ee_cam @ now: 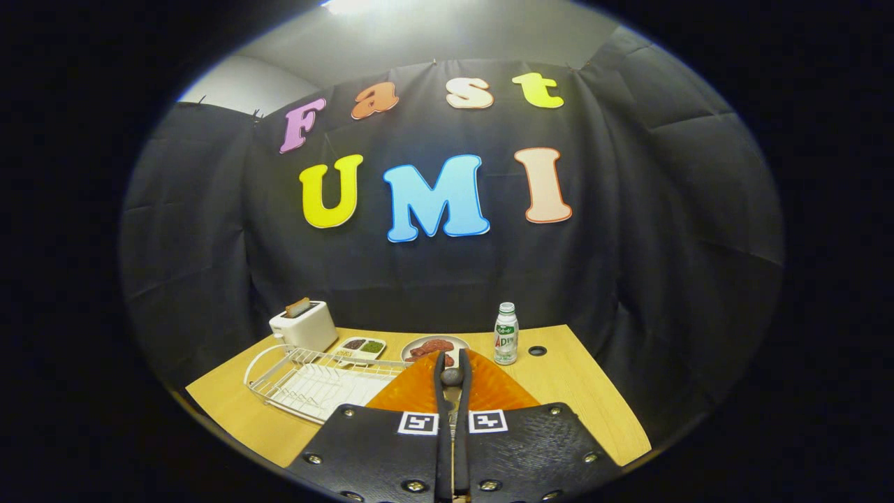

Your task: Take the plate from the dish rack, then take the spoon from the basket and place it into the plate.

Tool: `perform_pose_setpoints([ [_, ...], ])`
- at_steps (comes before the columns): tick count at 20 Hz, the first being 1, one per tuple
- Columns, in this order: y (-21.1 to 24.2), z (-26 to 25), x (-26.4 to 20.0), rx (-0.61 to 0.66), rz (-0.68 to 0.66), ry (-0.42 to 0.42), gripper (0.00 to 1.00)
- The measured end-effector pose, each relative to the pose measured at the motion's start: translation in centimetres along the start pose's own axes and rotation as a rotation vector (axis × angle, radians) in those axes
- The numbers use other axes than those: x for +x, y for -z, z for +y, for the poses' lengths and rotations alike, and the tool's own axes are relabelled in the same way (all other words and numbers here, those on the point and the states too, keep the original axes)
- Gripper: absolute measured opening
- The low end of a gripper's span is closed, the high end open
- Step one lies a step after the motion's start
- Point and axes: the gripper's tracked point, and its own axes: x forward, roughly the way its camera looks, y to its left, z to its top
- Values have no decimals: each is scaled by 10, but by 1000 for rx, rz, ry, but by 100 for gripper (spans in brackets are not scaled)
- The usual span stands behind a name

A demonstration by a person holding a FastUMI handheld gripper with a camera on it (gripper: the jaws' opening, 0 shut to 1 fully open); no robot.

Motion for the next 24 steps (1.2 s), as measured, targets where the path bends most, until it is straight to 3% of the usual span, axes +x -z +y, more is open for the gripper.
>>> perform_pose_setpoints([
  [8, 20, 38, -22, -6, 72, -18, 2],
  [13, 60, 66, -25, -18, 171, -46, 1],
  [24, 139, 144, -12, -41, 364, -184, 1],
])
